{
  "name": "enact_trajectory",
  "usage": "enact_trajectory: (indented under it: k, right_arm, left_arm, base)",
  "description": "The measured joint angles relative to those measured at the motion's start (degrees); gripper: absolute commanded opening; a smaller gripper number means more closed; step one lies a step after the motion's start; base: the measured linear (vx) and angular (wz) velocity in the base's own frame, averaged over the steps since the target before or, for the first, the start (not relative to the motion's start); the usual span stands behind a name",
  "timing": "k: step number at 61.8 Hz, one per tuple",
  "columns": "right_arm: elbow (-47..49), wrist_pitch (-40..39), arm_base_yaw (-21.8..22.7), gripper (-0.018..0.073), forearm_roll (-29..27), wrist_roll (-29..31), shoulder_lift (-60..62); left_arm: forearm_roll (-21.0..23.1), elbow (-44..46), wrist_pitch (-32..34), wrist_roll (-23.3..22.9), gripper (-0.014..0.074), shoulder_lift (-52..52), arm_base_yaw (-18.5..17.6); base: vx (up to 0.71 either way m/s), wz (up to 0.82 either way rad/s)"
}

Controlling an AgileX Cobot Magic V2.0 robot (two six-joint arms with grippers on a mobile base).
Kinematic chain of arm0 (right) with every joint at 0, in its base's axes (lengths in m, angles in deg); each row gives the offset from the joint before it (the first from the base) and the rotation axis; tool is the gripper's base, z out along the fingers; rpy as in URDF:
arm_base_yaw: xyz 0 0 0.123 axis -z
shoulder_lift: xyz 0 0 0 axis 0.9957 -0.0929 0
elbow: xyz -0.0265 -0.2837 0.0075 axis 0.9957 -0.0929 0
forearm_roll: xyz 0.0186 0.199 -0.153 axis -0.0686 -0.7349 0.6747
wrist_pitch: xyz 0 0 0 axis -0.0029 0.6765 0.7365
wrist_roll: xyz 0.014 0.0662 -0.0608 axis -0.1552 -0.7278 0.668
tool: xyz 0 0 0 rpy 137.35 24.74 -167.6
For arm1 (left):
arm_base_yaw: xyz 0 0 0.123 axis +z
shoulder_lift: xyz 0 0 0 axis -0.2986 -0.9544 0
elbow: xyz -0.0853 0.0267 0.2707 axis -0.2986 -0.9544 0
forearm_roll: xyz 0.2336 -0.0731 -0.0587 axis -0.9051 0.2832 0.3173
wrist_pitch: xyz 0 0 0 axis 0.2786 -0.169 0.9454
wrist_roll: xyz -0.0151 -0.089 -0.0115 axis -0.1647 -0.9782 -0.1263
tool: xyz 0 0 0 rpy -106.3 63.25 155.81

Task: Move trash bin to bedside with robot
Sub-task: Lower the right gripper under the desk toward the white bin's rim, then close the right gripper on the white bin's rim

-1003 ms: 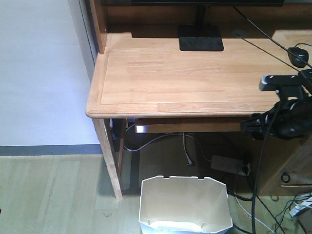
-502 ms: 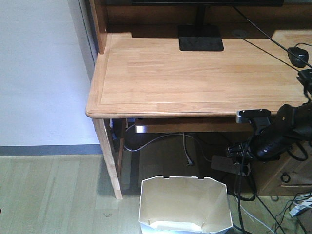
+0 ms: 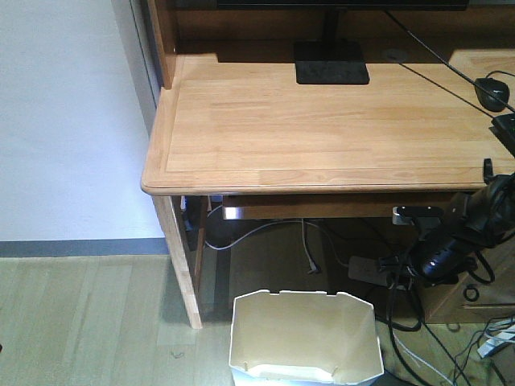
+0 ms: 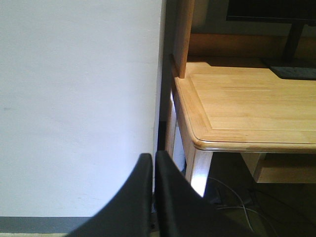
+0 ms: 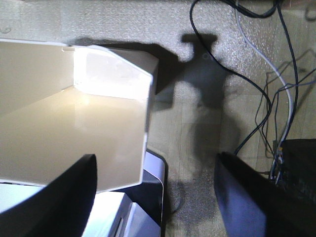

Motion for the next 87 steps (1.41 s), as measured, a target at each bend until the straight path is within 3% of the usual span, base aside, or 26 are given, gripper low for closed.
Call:
enact_trajectory:
  k: [32,87]
  right_arm:
    - [9.5,1.8,1.3,0.0484,-15.2,15.3,-13.9]
    - [20.5,-1.6,1.3,0.0484,-20.5,17.4,-33.5]
  left_arm:
    - [0.0,0.0,0.0,0.0,-0.0006,0.0,0.0]
    - [0.0,0.0,0.0,0.0,-0.0006,0.0,0.0]
  base:
    - [0.00,0.00]
    - [0.00,0.00]
